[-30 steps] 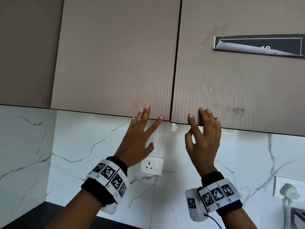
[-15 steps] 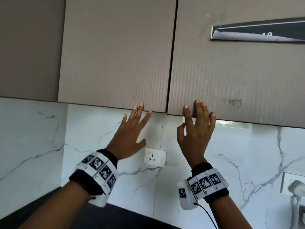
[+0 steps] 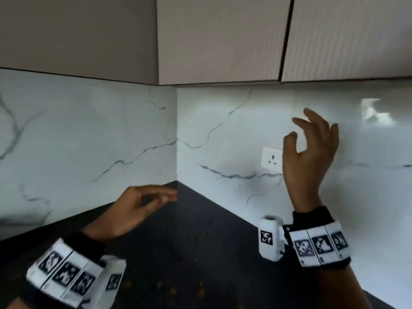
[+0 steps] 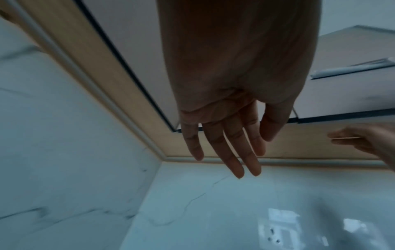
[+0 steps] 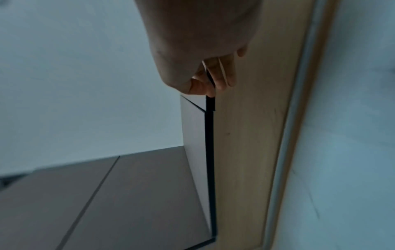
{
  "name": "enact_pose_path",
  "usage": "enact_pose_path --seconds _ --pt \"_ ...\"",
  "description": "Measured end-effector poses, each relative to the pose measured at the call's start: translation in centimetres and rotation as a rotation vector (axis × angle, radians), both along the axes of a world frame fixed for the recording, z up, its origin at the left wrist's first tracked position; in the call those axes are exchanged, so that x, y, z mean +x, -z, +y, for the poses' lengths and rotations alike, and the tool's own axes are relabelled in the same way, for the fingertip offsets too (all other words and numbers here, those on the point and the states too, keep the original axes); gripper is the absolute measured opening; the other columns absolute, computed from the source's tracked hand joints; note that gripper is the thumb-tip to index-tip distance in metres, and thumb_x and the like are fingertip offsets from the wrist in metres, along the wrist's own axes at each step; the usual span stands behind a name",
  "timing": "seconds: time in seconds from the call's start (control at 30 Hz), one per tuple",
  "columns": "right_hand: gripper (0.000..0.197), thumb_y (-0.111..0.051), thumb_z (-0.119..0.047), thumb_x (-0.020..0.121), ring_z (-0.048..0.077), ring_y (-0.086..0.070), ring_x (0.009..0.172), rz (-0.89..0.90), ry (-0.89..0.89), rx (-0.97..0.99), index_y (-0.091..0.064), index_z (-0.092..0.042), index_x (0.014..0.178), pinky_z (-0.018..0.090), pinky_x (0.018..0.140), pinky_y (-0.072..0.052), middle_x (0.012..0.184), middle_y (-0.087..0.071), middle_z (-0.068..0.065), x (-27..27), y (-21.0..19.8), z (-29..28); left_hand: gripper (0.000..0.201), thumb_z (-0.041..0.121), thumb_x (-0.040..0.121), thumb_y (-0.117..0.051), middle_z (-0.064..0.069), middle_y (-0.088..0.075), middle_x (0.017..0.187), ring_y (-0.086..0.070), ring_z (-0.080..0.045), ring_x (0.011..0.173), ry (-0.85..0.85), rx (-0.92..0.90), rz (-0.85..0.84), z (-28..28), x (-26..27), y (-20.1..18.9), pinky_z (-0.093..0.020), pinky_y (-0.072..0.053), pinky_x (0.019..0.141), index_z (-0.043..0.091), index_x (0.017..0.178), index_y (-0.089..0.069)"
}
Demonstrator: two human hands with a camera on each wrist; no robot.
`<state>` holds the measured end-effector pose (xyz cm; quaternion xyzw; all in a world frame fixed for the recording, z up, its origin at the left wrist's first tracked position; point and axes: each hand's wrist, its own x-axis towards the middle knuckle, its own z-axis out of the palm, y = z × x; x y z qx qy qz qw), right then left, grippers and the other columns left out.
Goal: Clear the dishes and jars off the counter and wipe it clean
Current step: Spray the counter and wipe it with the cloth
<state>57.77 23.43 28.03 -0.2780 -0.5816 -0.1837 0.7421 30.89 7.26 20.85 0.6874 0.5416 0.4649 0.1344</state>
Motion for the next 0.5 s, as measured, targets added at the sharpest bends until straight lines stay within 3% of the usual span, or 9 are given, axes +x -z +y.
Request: enact_pose_path --seconds 0.07,0.1,0.17,0.3,0.37,0.43,0.5 --pt "0.023 -0.048 -0.007 0.080 0.020 -0.060 0.090 0.034 -0.148 -0.078 -0.069 0.000 0.087 0.053 0.094 -0.043 0.102 -0.069 0.012 -0.8 2.6 -0.8 0.054 0.074 0.069 -0.055 0.014 -0.072 0.101 -0.064 -0.001 0.102 -0.076 -0.022 -0.047 -2.5 -0.9 3.1 -0.011 -0.046 0.089 0.035 0.106 -0.066" --pt "0.022 -0.048 -0.007 0.078 0.026 -0.062 0.084 0.034 -0.211 -0.119 -0.068 0.000 0.084 0.053 0.084 -0.047 0.094 -0.070 0.012 -1.3 3.8 -1.2 0.058 0.077 0.066 -0.054 0.013 -0.073 0.099 -0.066 -0.002 0.099 -0.121 -0.038 -0.062 -3.5 -1.2 4.5 -0.010 -0.047 0.086 0.037 0.106 -0.065" --pt "0.022 -0.047 -0.008 0.078 0.032 -0.064 0.077 0.026 -0.355 -0.217 -0.068 0.001 0.080 0.046 0.076 -0.049 0.083 -0.070 0.012 -2.8 6.3 -1.9 0.055 0.076 0.065 -0.057 0.012 -0.073 0.095 -0.068 -0.004 0.093 -0.207 -0.087 -0.095 -5.5 -1.6 7.2 -0.011 -0.049 0.081 0.038 0.103 -0.065" --pt "0.027 -0.045 -0.019 0.077 0.025 -0.065 0.075 -0.016 -0.652 -0.474 -0.067 -0.002 0.078 0.028 0.070 -0.047 0.075 -0.069 0.011 -7.4 11.6 -3.6 0.033 0.053 0.071 -0.064 0.010 -0.074 0.092 -0.069 -0.006 0.085 -0.335 -0.167 -0.217 -9.3 -1.6 11.5 -0.014 -0.051 0.077 0.035 0.099 -0.068" --pt "0.029 -0.045 -0.026 0.076 0.023 -0.065 0.074 -0.055 -0.785 -0.579 -0.067 -0.007 0.080 0.027 0.068 -0.048 0.076 -0.069 0.009 -10.0 13.9 -4.9 0.016 0.031 0.081 -0.064 0.007 -0.074 0.092 -0.070 -0.011 0.083 -0.410 -0.195 -0.233 -11.0 -1.9 12.8 -0.016 -0.052 0.078 0.028 0.095 -0.071" --pt "0.026 -0.046 -0.028 0.075 0.019 -0.065 0.070 -0.111 -0.893 -0.634 -0.066 -0.012 0.080 0.026 0.066 -0.049 0.074 -0.069 0.005 -12.2 15.5 -6.3 0.022 0.006 0.088 -0.058 0.004 -0.074 0.094 -0.069 -0.014 0.084 -0.468 -0.219 -0.225 -12.4 -2.2 13.8 -0.020 -0.052 0.079 0.022 0.093 -0.073" --pt "0.025 -0.046 -0.029 0.074 0.013 -0.064 0.065 -0.176 -1.010 -0.656 -0.066 -0.014 0.079 0.016 0.061 -0.046 0.069 -0.068 0.003 -14.5 16.9 -7.7 0.028 -0.002 0.090 -0.054 0.003 -0.074 0.095 -0.069 -0.015 0.085 -0.518 -0.249 -0.222 -13.9 -2.5 14.4 -0.020 -0.052 0.078 0.020 0.095 -0.071"
